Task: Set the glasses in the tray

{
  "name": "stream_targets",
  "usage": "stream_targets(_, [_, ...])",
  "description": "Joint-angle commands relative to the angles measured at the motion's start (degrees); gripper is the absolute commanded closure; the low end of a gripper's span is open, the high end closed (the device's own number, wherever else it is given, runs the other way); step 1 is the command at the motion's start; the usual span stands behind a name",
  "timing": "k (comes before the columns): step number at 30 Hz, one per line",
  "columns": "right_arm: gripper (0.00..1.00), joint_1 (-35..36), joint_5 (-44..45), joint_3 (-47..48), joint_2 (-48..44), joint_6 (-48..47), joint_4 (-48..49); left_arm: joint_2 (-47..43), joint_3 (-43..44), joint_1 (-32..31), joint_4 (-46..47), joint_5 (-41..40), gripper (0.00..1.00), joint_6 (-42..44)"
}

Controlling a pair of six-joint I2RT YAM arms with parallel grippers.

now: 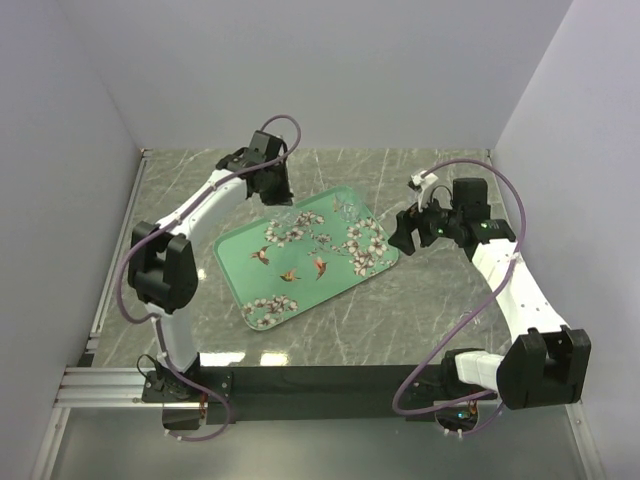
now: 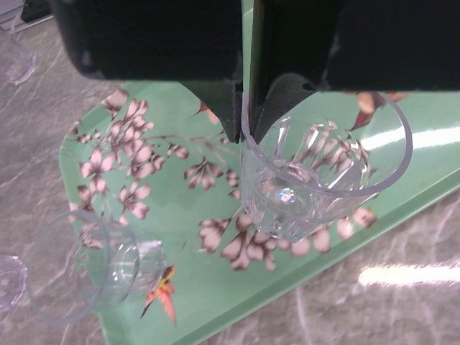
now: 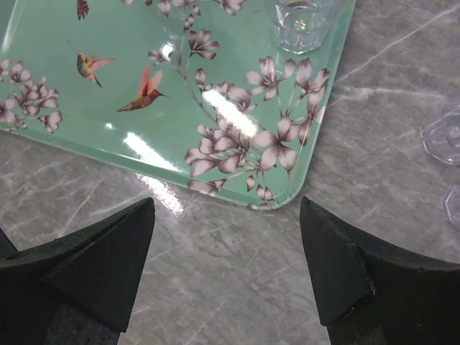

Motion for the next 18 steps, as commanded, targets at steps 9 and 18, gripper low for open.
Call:
stream_targets(9, [0.12,-2.49,-1.24,-1.84,-2.72,0.42,1.64,10.13,15.34,-1.86,0.45,-0.61,1.0,-5.43])
stream_targets(18, [0.12,-3.37,-1.42,-1.05,-1.58,0.33,1.81,16.99,24.22,-3.17,-1.14,0.88,1.0,-7.63])
